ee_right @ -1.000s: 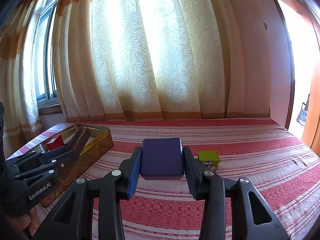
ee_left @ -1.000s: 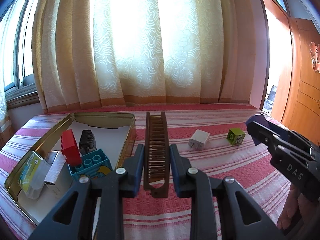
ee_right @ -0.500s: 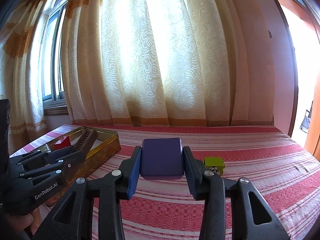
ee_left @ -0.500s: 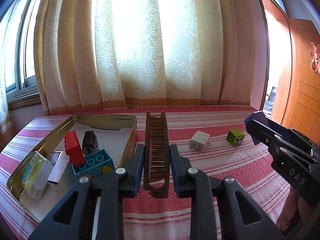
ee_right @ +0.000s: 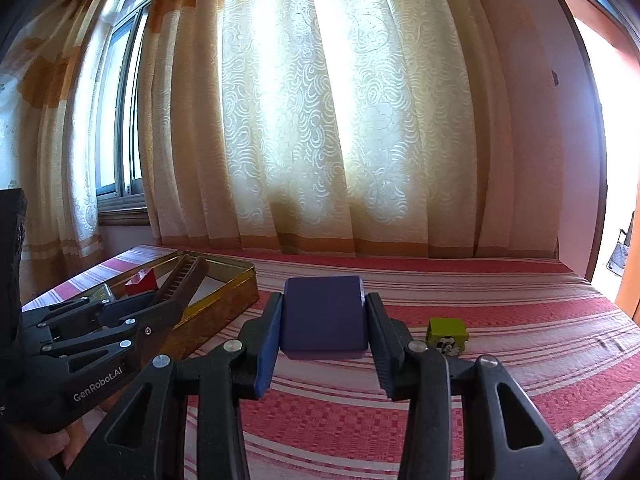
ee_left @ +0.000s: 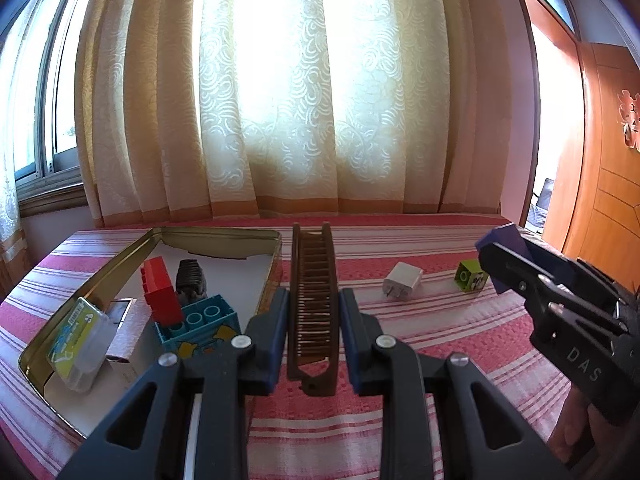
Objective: Organize rigid objects
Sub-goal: 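Carry the comb with left gripper while right carries the purple block toward the tin, then lower the comb into the tin and open left gripper while right drops the purple block in, then grasp the white charger with left gripper while right grasps the green printed cube, then carry the charger with left gripper while right carries the green cube over the tin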
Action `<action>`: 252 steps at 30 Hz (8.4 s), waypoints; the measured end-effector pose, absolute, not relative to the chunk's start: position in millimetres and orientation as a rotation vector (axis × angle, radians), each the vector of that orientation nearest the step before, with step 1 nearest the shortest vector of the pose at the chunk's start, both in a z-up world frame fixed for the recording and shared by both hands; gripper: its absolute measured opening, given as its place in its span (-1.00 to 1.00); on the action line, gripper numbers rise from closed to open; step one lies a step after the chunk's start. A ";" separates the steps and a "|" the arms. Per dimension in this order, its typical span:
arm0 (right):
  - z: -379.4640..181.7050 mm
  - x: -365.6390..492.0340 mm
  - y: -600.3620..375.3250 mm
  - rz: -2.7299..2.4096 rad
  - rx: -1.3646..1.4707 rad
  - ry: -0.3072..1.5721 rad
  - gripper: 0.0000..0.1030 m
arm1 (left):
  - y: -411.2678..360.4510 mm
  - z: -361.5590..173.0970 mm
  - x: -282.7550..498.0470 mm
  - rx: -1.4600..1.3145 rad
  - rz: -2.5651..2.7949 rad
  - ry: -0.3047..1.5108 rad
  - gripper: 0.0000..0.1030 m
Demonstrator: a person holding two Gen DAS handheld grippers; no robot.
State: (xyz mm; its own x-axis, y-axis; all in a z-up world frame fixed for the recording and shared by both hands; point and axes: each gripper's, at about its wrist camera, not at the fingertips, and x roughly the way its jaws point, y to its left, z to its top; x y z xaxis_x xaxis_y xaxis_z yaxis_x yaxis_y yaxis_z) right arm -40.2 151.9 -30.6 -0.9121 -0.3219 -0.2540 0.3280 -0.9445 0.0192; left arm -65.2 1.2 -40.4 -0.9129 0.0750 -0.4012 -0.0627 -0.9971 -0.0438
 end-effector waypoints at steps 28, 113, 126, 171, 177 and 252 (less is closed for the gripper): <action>-31.9 -32.4 102.6 -2.657 0.358 0.092 -0.16 | -25.6 -37.7 -49.7 -0.604 3.049 -0.069 -0.53; -31.0 -93.5 37.8 -2.332 0.686 0.121 0.45 | -100.6 -16.2 -81.6 -0.868 3.048 -0.138 0.99; -62.7 -166.1 202.8 -2.791 0.907 0.047 0.45 | 52.9 -34.4 -153.7 -0.976 2.844 0.108 0.99; -82.2 -198.6 246.6 -2.842 1.077 -0.076 -0.12 | 121.2 -93.5 -238.9 -1.229 2.602 0.130 -0.28; -79.3 -195.4 247.4 -2.842 1.043 -0.081 -0.12 | 116.6 -91.5 -234.8 -1.211 2.613 0.093 -0.28; -47.2 -97.6 185.9 -2.787 0.531 0.118 -0.12 | 42.9 -53.5 -109.1 -0.848 2.934 0.022 -0.28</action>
State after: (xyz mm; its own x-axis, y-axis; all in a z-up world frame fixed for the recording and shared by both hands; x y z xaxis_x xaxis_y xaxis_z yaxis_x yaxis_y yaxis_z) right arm -97.6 185.8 -47.2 -0.8865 -0.2764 -0.3710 0.3068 -0.9514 -0.0244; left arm -109.1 42.9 -53.5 -0.8424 0.0799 -0.5328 -0.0878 -0.9961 -0.0105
